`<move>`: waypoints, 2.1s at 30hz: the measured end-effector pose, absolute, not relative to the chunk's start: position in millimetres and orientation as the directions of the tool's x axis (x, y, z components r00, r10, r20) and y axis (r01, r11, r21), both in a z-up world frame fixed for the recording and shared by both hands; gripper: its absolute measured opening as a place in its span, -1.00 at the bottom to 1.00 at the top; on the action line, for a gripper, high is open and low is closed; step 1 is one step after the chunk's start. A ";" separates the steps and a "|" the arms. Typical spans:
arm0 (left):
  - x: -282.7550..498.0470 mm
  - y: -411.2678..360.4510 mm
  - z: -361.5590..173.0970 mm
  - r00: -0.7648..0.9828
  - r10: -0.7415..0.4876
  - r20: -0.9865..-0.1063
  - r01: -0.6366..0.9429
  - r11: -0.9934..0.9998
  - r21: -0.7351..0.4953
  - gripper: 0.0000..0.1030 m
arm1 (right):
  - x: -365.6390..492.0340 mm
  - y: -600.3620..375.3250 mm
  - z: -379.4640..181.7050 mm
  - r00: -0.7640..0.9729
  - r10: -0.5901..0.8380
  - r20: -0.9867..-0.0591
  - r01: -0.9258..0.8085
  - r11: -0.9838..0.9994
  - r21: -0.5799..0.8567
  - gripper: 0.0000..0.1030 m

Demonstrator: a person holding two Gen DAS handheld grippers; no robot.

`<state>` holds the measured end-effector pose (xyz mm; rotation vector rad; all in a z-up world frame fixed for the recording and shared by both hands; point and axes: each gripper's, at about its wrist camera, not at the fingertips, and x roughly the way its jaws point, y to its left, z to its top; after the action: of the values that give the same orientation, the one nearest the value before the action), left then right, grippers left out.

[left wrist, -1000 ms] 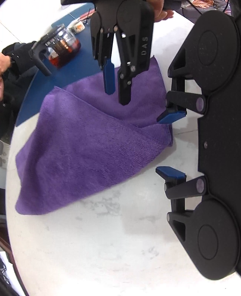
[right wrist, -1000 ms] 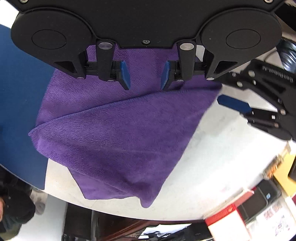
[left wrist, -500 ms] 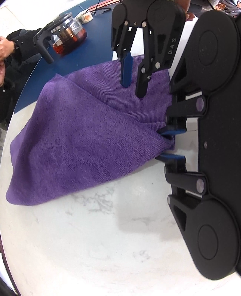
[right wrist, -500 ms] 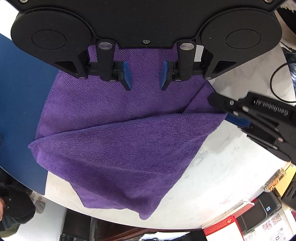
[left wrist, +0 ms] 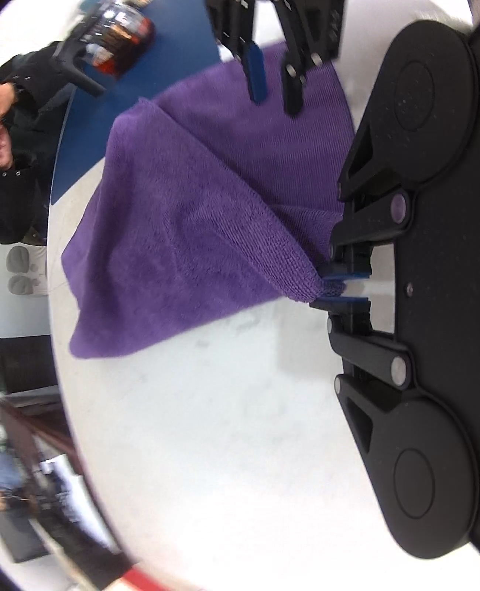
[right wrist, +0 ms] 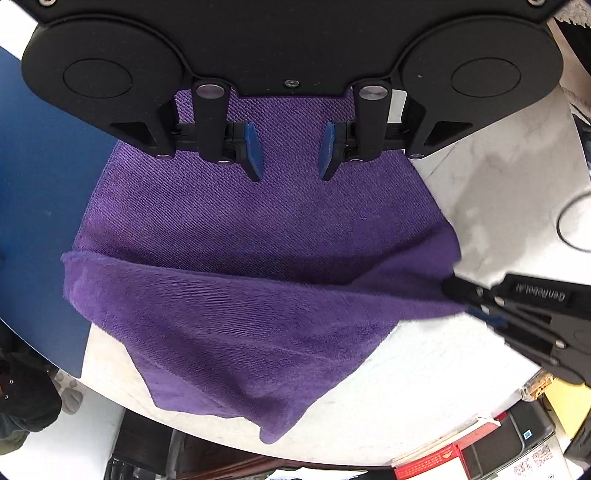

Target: Fold towel

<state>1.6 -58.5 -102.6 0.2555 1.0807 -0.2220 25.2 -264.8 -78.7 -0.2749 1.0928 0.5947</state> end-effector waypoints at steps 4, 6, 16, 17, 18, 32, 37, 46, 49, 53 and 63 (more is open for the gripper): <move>-1.9 -63.1 -106.3 0.462 -0.034 -0.886 0.320 0.938 0.130 -0.85 | 25.7 -265.9 -78.9 0.318 0.318 -0.893 -0.575 0.814 0.085 -0.36; -3.6 -63.9 -107.4 0.461 -0.033 -0.887 0.324 0.937 0.134 -0.85 | 30.1 -269.2 -77.7 0.305 0.330 -0.893 -0.568 0.816 0.108 -0.37; -16.3 -61.6 -115.8 0.452 0.017 -0.892 0.336 0.923 0.188 -0.85 | 106.8 -321.8 -38.8 0.484 0.305 -0.820 -0.409 0.908 0.096 -0.37; -17.0 -60.9 -116.8 0.448 0.021 -0.894 0.335 0.923 0.189 -0.85 | 119.6 -324.7 -40.0 0.493 0.290 -0.820 -0.396 0.914 0.085 -0.37; -17.6 -59.8 -118.1 0.445 0.025 -0.895 0.333 0.923 0.191 -0.85 | 130.6 -325.8 -42.7 0.496 0.273 -0.825 -0.391 0.918 0.068 -0.37; -20.5 -45.3 -120.5 0.460 0.092 -0.883 0.326 0.907 0.265 -0.85 | 146.3 -322.5 -81.1 0.428 0.209 -0.879 -0.436 0.900 0.001 -0.37; -33.7 -61.2 -91.5 0.487 -0.091 -0.869 0.417 0.898 0.140 -0.84 | 148.8 -322.1 -82.6 0.420 0.210 -0.883 -0.442 0.897 0.003 -0.37; -17.6 -95.3 -103.1 0.377 -0.335 -0.863 0.430 0.889 -0.157 -0.84 | 149.5 -320.4 -82.1 0.415 0.202 -0.887 -0.441 0.898 -0.002 -0.36; -10.2 -94.1 -110.9 0.376 -0.315 -0.872 0.392 0.906 -0.158 -0.84 | 150.8 -319.9 -82.3 0.413 0.201 -0.888 -0.441 0.897 -0.002 -0.36; -7.6 -90.6 -121.6 0.345 -0.266 -0.900 0.356 0.924 -0.136 -0.84 | 150.3 -320.1 -82.0 0.414 0.203 -0.887 -0.442 0.897 -0.001 -0.36; -14.8 -85.1 -126.5 0.347 -0.229 -0.909 0.275 0.952 -0.135 -0.82 | 148.7 -325.1 -83.7 0.415 0.237 -0.879 -0.475 0.880 0.013 -0.33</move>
<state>-14.8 -85.1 -126.5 0.0444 1.1715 -0.3266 148.7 -325.1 -83.7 -0.2539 1.0534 0.4530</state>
